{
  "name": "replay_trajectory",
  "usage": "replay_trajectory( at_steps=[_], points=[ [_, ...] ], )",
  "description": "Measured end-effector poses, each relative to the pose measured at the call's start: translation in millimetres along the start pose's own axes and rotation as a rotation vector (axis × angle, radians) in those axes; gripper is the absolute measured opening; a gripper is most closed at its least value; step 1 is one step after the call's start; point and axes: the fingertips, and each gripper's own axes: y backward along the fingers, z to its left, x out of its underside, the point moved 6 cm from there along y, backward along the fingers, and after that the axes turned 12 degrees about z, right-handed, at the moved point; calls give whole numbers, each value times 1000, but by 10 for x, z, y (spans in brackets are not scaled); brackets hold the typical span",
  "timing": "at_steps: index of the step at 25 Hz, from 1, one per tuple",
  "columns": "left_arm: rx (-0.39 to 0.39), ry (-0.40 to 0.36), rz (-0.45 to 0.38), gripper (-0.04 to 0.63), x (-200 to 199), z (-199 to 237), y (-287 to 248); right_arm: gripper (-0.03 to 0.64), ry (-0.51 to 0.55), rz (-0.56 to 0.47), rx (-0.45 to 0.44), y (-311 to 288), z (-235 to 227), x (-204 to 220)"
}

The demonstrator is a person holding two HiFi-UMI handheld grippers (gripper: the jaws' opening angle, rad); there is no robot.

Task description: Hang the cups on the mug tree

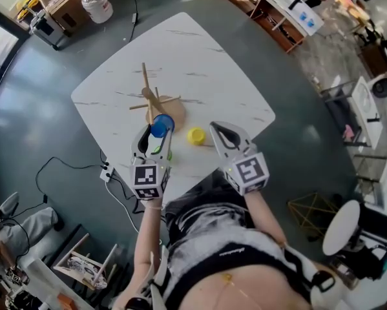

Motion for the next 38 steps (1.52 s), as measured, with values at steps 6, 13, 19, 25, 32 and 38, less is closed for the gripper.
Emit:
replay_trajectory(
  at_steps=[6,13,19,25,32,38],
  points=[
    [-55,-26,11,236,76,-32,-144,3,-12,5,24,54,-138,25],
    [-74,-46,82,239,281,-86,-188,3,-16,7,18,55,-185,33],
    [-70,-21,140,239,488,-64,-267,3,-12,0,8,14,-145,12],
    [-46,-32,155,243,547,-118,-342,3,-5,9,9,30,-118,15],
    [-46,-41,141,247,549,-143,-347,3,-7,11,13,19,-124,35],
    [-42,-48,123,249,526,-154,-296,3,1,16,3,-9,-76,20]
  ],
)
